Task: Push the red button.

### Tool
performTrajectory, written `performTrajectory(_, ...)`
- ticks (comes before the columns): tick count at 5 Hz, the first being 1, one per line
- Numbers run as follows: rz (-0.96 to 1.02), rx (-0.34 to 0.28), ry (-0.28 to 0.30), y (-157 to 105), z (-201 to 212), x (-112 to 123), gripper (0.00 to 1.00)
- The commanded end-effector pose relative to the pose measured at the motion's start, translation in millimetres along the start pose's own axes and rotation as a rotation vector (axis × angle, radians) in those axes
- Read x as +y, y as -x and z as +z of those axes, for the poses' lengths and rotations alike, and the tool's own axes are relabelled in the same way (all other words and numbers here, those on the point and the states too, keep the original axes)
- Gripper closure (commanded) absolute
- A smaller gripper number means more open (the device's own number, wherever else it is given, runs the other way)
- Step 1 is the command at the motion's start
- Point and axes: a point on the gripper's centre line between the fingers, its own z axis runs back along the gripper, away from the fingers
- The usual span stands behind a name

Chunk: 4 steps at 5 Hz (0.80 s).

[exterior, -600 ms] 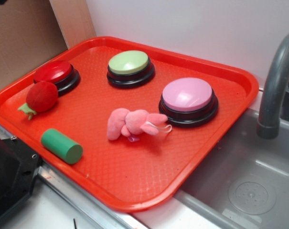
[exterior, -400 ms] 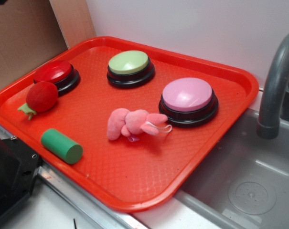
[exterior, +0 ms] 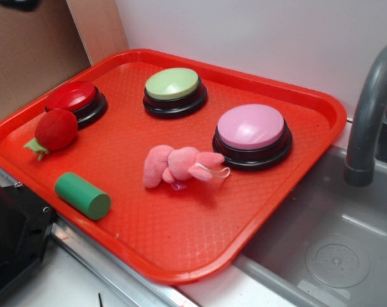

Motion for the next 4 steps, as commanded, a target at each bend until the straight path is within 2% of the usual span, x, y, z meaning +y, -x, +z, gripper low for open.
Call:
performTrajectory(1, 0.175, -0.043, -0.023, -45.3, -41.0, 63.5, 0.00)
performTrajectory(2, 0.182, -0.046, -0.004, -44.2, -62.4, 79.9, 0.00)
performTrajectory(3, 0.093, -0.036, 0.001, -46.6, -85.9, 94.6, 0.00)
performTrajectory(4, 0.013, -0.049, -0.024, -47.7, -99.5, 98.1, 0.00)
